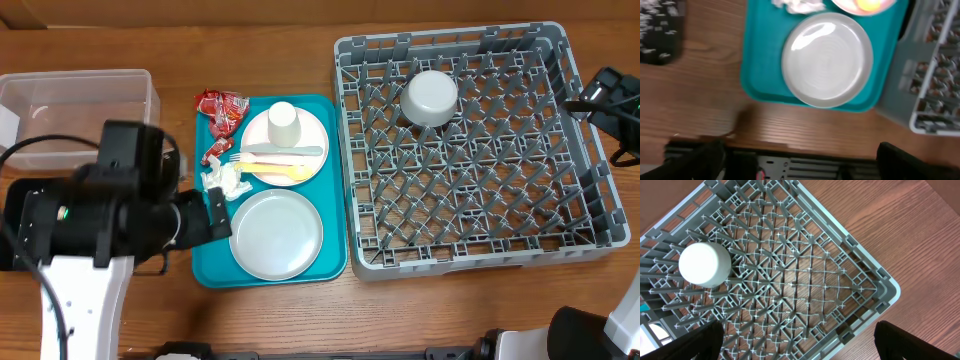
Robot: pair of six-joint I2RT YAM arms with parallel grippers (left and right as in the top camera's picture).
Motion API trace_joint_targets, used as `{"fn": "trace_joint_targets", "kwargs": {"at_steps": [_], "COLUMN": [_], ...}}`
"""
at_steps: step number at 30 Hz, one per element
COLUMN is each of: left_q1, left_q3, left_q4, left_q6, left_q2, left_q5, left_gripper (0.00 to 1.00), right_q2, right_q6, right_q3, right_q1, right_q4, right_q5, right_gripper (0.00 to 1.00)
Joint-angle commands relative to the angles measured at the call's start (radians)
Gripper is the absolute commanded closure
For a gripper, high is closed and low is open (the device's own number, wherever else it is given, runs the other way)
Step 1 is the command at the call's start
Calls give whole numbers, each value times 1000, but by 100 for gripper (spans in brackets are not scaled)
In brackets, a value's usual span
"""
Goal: Sort waste into correct bins and load items into the dishwasher rack
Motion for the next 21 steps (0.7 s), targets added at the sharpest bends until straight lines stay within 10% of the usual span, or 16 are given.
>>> {"fn": "trace_joint_targets", "kwargs": {"at_steps": [1, 13, 21], "left_q1": [32, 396, 480], "left_q3": [17, 15, 15], "left_q4": [7, 38, 34], "left_q6": [-61, -139, -142], "left_q2": [-34, 30, 97], "left_q5": [-136, -255, -208], "left_gripper": [0, 0, 0], "right_q2": [-1, -1, 0], "right_q6": [-2, -2, -4], "right_q3": [-3, -3, -3], "right_q1": [2, 2, 12], "right_q4": [3, 41, 18], "right_q5": [14, -58, -615], "right_gripper": [0, 0, 0]}}
